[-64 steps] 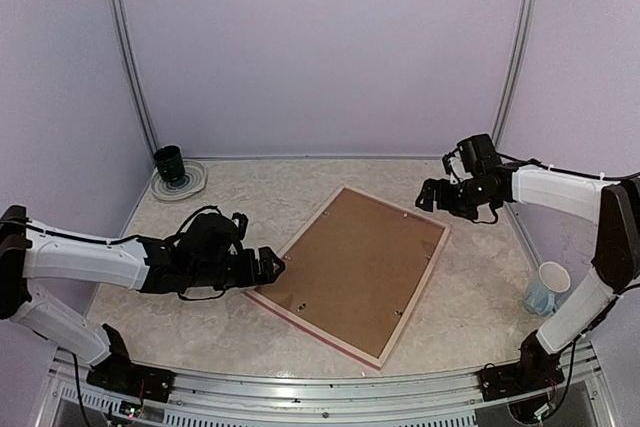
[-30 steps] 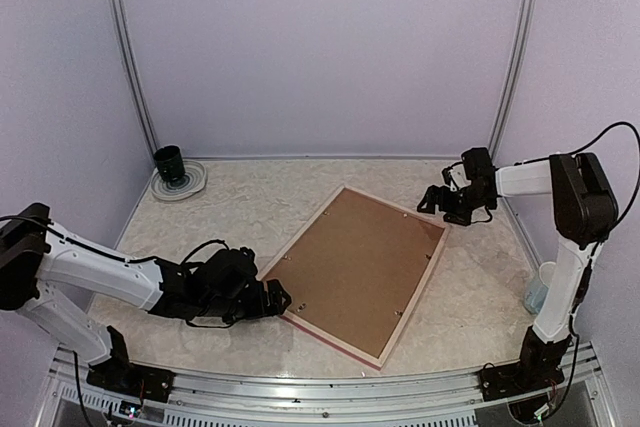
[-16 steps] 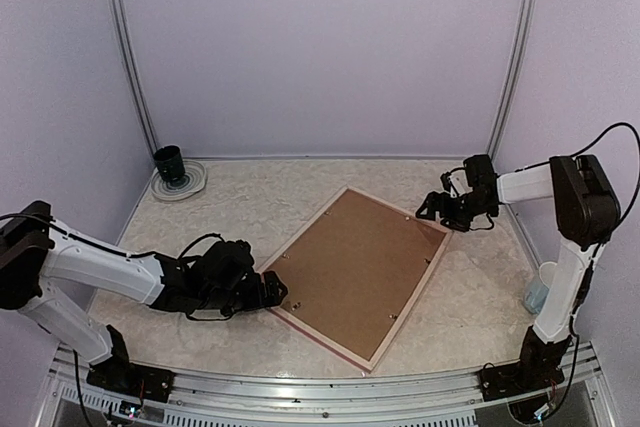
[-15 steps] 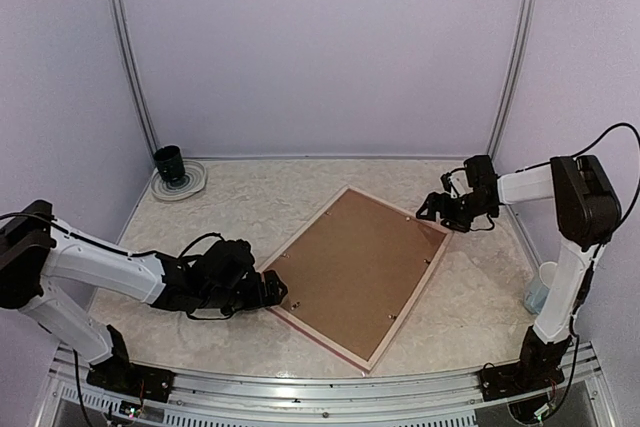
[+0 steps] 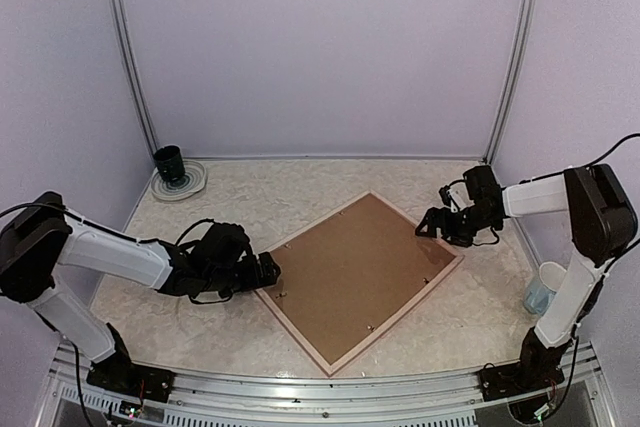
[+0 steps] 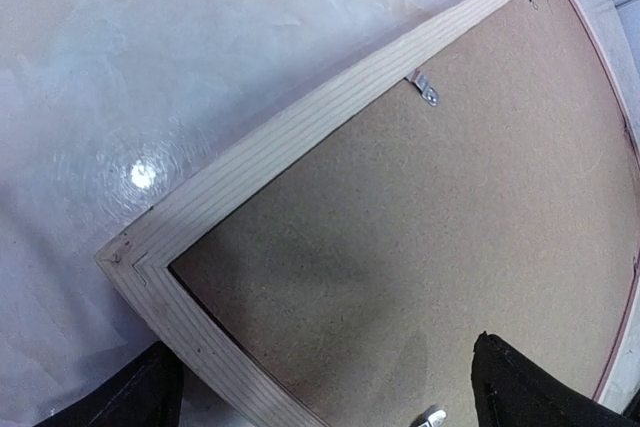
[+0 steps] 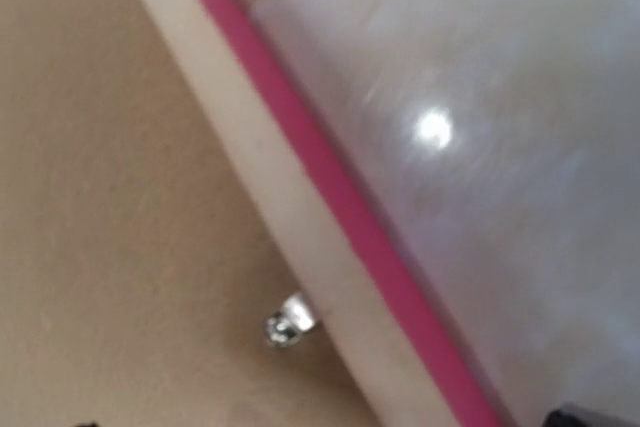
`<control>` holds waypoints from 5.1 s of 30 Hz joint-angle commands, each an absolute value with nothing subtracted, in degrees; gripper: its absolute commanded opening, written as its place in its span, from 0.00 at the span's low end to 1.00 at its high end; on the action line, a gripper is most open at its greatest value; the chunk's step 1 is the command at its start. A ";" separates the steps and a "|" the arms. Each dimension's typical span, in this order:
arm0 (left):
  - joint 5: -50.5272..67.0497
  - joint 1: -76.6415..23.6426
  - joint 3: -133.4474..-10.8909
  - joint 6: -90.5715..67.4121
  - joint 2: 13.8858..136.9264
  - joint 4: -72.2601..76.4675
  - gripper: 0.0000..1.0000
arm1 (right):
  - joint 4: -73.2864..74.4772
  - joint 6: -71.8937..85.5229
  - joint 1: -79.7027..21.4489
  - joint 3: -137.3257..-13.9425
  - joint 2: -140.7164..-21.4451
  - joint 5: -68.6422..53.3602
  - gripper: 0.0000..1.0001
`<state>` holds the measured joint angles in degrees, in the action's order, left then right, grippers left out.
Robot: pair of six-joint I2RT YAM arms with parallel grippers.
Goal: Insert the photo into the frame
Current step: Rotate the photo frame at the center of the board, then press the fastener onto the backboard.
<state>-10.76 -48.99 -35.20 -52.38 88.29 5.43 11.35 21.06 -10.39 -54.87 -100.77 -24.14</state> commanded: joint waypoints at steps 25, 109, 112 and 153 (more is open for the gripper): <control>5.84 -32.58 -67.12 -39.19 115.05 6.01 0.99 | 13.33 23.31 -19.09 -46.11 -89.82 -26.97 0.96; -12.47 -34.72 -63.63 -36.30 113.62 -7.65 0.66 | 14.56 23.01 -22.15 -43.33 -83.76 -18.89 0.96; -12.33 -34.63 -63.01 -36.43 113.23 -7.52 0.63 | 14.50 22.89 -22.16 -43.29 -83.78 -18.81 0.96; -9.14 -31.85 -57.72 -36.38 108.82 -3.82 0.30 | 15.04 23.25 -22.16 -42.85 -82.71 -19.09 0.96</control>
<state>-9.06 -32.93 -59.61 -36.64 109.45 -0.95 15.11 23.42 -21.63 -43.29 -84.40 -19.25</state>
